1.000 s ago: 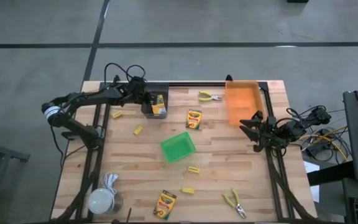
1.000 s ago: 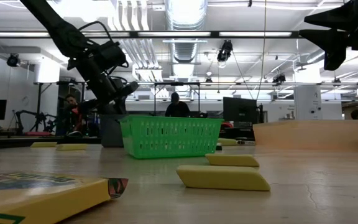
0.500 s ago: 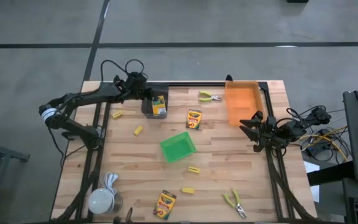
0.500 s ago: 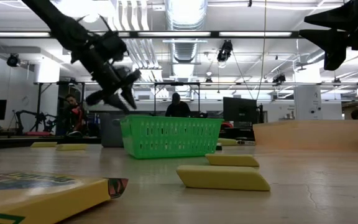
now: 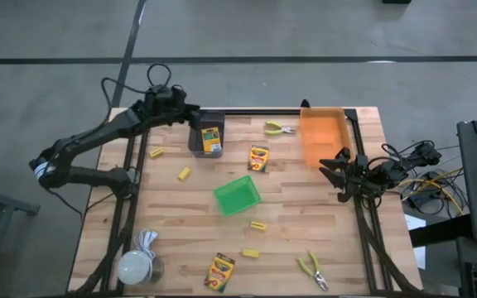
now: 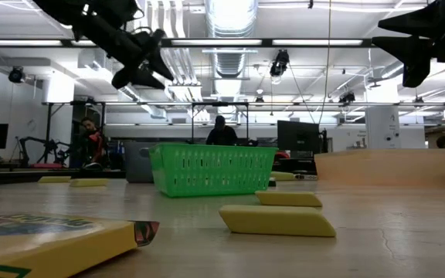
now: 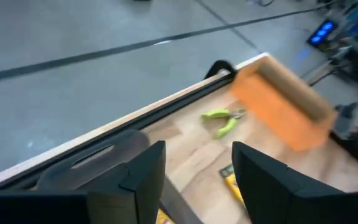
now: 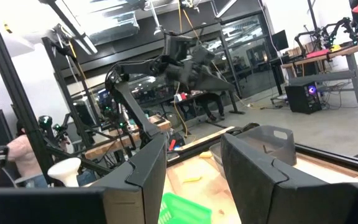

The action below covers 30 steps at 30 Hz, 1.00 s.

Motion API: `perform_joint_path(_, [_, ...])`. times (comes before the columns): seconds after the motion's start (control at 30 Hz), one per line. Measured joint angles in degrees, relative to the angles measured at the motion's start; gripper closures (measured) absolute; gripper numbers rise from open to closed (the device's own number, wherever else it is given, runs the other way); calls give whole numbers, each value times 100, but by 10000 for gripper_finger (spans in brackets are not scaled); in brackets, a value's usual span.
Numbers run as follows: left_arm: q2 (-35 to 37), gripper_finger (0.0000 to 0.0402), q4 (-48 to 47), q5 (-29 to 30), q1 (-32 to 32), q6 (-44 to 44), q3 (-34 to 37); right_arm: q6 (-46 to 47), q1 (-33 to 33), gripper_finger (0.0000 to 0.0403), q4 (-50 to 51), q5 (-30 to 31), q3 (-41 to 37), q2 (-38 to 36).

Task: Pick & Place School Supplies
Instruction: Stack the bottom yellow crayon box on the yellow crayon box in the black bin

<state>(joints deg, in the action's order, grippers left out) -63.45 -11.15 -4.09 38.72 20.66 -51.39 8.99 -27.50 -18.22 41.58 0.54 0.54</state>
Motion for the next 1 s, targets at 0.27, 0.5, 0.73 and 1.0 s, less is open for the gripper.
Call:
perform_joint_path(0.27, [484, 213, -705, -1039, -359, 681, 10, -1, 0, 255, 0, -1, 0, 1])
perform_joint_path(0.5, [699, 213, -1754, -1087, -999, 1587, 10, -1, 2, 255, 0, 0, 0, 1])
perform_joint_path(0.73, [715, 213, -2144, -1082, -1860, 1547, 10, -2, 0, 255, 0, 0, 0, 2])
perform_joint_path(1.0, [713, 213, -2144, 239, -3743, 2295, 10, 0, 2, 255, 0, 0, 0, 2])
